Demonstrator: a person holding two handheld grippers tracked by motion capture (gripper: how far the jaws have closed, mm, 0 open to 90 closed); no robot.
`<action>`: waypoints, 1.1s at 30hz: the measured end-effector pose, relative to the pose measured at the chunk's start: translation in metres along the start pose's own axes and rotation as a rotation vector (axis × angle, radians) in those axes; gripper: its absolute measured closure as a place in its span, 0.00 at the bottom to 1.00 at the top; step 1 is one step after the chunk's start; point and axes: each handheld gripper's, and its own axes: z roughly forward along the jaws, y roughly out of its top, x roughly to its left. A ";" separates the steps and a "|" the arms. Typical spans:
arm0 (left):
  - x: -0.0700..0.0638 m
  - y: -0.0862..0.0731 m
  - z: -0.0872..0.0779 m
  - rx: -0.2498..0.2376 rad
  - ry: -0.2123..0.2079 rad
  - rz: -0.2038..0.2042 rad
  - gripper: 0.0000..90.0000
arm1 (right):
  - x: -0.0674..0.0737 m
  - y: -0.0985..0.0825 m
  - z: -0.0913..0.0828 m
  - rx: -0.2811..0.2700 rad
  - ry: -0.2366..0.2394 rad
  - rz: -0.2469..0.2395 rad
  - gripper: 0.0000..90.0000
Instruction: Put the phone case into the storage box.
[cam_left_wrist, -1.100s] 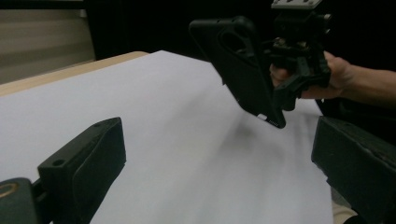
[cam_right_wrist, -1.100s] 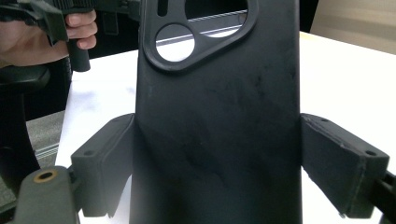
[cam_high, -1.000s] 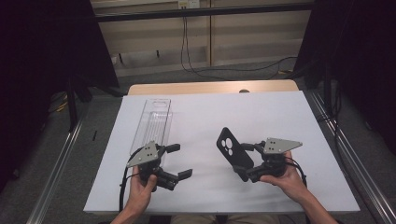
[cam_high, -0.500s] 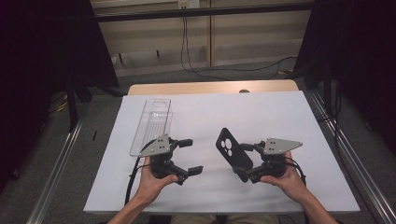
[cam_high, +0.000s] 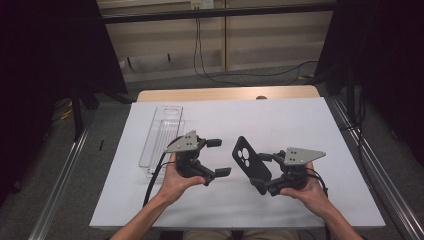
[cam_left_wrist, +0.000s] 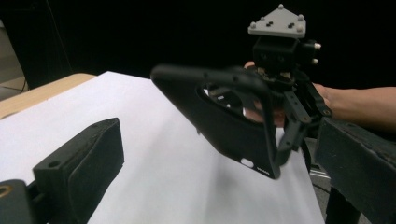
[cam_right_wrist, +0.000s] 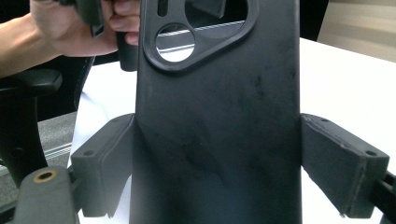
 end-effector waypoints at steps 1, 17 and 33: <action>0.002 0.002 0.002 -0.004 -0.011 0.001 0.02 | 0.000 0.000 0.000 0.001 0.002 -0.001 0.15; 0.008 0.001 0.020 0.019 -0.119 0.005 0.04 | 0.004 0.000 0.004 0.004 0.050 -0.004 0.15; 0.012 -0.002 0.022 0.012 -0.176 0.014 0.06 | 0.003 0.001 0.009 0.010 0.114 0.002 0.15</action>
